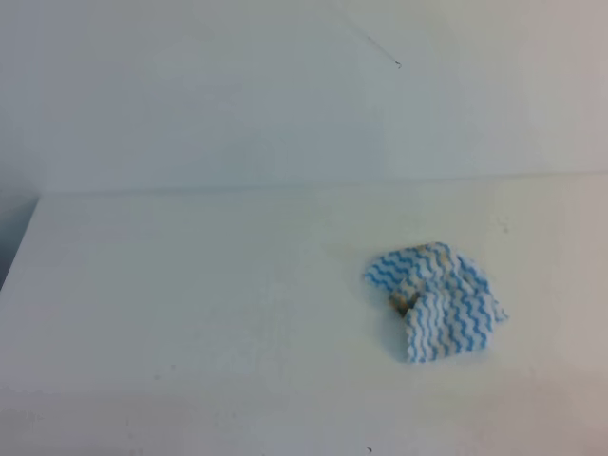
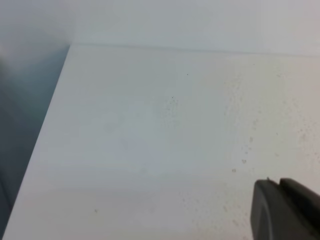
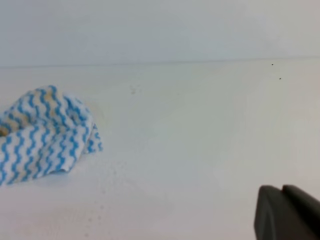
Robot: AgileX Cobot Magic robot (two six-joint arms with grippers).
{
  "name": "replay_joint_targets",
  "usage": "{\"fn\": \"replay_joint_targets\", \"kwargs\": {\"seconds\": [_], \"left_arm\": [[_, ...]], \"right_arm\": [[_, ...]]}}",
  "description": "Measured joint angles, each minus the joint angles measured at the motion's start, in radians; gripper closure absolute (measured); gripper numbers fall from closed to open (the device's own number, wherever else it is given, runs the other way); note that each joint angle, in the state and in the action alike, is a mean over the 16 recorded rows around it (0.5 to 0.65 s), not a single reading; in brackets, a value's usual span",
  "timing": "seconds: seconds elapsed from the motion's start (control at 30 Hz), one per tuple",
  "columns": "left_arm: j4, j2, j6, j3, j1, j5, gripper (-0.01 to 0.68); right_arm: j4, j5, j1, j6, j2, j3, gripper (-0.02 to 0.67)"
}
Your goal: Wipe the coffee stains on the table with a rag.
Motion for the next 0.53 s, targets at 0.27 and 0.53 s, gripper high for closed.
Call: {"fn": "replay_joint_targets", "kwargs": {"seconds": [0.27,0.53], "left_arm": [[0.000,0.000,0.000,0.000,0.000,0.000,0.673],[0.000,0.000,0.000,0.000,0.000,0.000,0.673]], "right_arm": [[0.011,-0.002,0.000,-0.038,0.000,0.000,0.652],[0.011,-0.003,0.000,-0.057,0.000,0.000,0.652]]}}
